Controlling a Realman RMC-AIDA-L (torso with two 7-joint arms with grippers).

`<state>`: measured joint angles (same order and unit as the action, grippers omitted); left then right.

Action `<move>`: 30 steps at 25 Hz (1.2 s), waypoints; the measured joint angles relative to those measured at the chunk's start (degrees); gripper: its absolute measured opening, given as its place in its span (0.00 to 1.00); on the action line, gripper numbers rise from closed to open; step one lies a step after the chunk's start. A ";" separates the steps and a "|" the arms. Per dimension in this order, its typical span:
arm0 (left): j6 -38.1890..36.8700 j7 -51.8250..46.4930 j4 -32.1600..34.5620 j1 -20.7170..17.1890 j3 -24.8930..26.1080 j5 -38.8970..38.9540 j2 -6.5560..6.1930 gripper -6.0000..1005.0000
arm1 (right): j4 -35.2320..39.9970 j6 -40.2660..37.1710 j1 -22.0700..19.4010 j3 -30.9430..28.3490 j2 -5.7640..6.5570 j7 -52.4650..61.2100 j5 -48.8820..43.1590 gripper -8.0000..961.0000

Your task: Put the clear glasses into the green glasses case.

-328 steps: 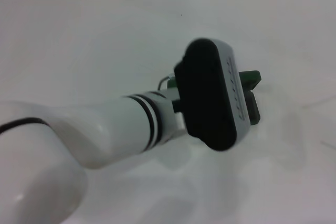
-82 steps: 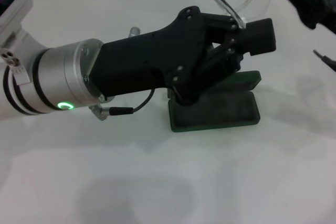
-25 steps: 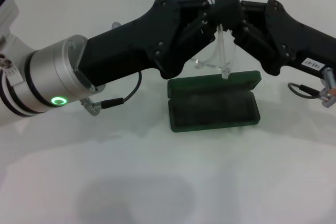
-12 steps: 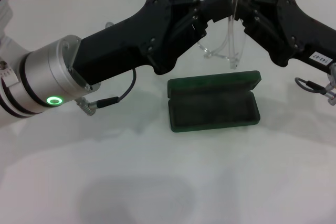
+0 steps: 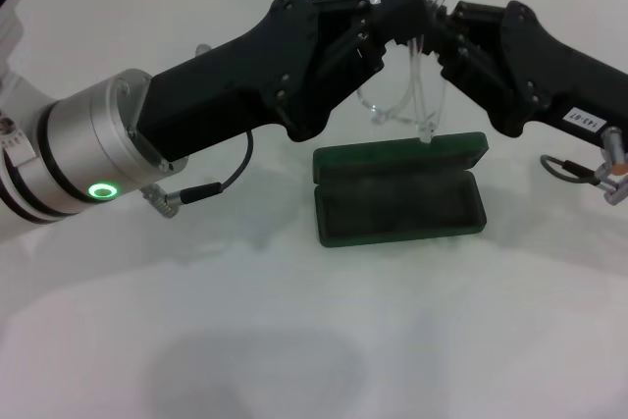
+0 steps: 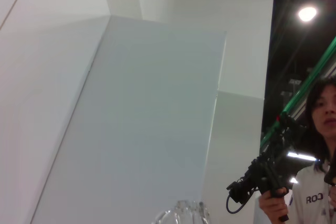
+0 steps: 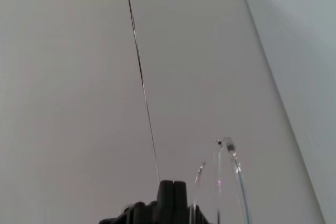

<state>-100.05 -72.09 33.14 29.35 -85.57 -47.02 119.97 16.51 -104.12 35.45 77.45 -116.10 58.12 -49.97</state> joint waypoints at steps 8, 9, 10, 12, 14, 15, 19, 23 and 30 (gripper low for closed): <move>0.04 0.43 -0.09 -0.01 0.06 0.00 0.03 0.03 | 0.46 0.51 0.41 2.16 0.00 0.41 -0.04 0.08; 0.04 0.44 -0.09 -0.03 0.07 0.00 0.05 0.03 | 0.47 0.52 0.44 2.34 0.00 0.45 -0.04 0.08; 0.04 0.44 -0.09 -0.06 0.09 0.00 0.07 0.03 | 0.47 0.53 0.47 2.55 0.00 0.51 -0.04 0.08; 0.04 0.45 -0.10 -0.12 0.13 0.00 0.08 0.03 | 0.49 0.52 0.51 2.97 0.00 0.56 -0.04 0.08; 0.04 0.46 -0.10 -0.15 0.15 0.00 0.09 0.03 | 0.50 0.49 0.53 3.25 0.00 0.57 -0.04 0.08; 0.04 0.46 -0.10 -0.15 0.15 0.00 0.09 0.03 | 0.51 0.46 0.54 3.41 0.00 0.57 -0.04 0.08; 0.04 0.47 -0.26 -0.17 0.14 0.02 0.09 0.03 | 0.53 0.42 0.56 3.62 0.00 0.59 -0.04 0.08; 0.02 0.47 -1.01 -0.18 0.12 0.65 0.09 0.03 | 0.54 0.34 0.58 3.73 0.00 0.60 -0.03 0.08; -0.15 0.47 -1.59 -0.12 0.11 1.00 0.09 0.03 | 0.63 0.45 0.75 4.33 0.01 0.60 0.04 0.08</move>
<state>-100.20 -71.62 31.55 29.24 -85.46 -46.02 120.05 17.14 -103.68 36.21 81.78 -116.10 58.72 -49.93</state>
